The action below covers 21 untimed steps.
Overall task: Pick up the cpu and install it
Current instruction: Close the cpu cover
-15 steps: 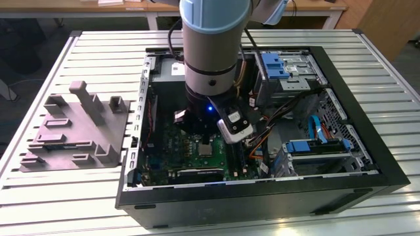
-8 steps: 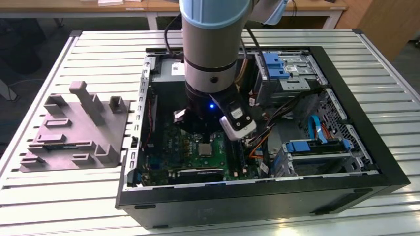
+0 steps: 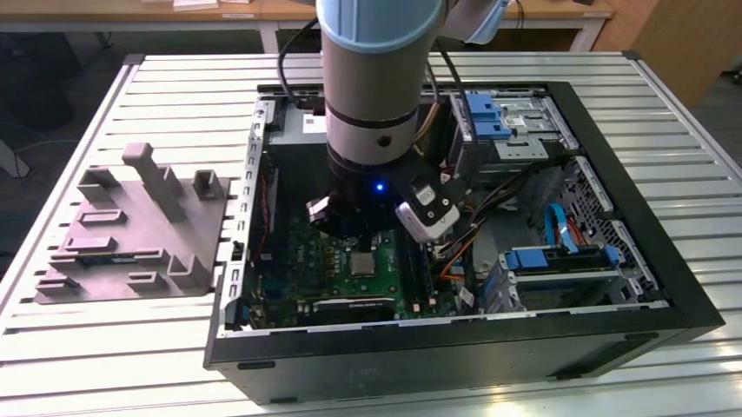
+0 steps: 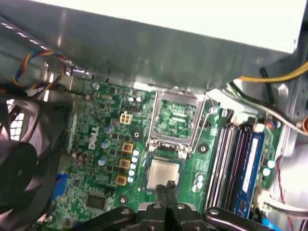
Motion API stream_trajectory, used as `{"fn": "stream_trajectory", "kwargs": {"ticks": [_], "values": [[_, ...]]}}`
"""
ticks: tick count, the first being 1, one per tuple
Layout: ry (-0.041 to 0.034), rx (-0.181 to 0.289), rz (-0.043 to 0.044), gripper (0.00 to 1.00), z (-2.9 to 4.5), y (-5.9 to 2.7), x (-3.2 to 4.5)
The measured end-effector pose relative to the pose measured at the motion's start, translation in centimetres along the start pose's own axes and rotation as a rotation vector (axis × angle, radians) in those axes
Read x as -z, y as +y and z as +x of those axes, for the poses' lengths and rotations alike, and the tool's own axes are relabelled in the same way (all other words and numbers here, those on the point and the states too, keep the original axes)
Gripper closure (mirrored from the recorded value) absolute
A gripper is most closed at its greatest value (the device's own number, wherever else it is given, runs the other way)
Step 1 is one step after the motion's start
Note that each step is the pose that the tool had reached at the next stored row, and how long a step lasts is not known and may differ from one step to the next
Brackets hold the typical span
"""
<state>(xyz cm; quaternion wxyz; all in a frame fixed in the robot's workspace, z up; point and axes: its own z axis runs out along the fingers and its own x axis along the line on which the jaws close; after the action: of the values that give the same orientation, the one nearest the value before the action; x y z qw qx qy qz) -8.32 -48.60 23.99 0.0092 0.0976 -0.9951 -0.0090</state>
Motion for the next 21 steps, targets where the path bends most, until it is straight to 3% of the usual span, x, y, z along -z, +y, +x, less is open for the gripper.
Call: {"fn": "stream_trajectory", "kwargs": {"ticks": [3, 4, 12, 17, 18, 21], "values": [[-0.0100, 0.015, -0.0519, 0.89, -0.01, 0.00, -0.01], [-0.0117, 0.022, -0.0616, 0.89, -0.01, 0.00, -0.03], [-0.0052, 0.159, -0.0630, 0.89, -0.01, -0.02, -0.37], [-0.0189, 0.192, -0.1160, 0.89, -0.10, -0.03, -0.47], [-0.0200, 0.197, -0.1213, 0.89, -0.17, -0.04, -0.49], [-0.0196, 0.207, -0.1228, 0.89, -0.77, -0.15, -0.62]]}}
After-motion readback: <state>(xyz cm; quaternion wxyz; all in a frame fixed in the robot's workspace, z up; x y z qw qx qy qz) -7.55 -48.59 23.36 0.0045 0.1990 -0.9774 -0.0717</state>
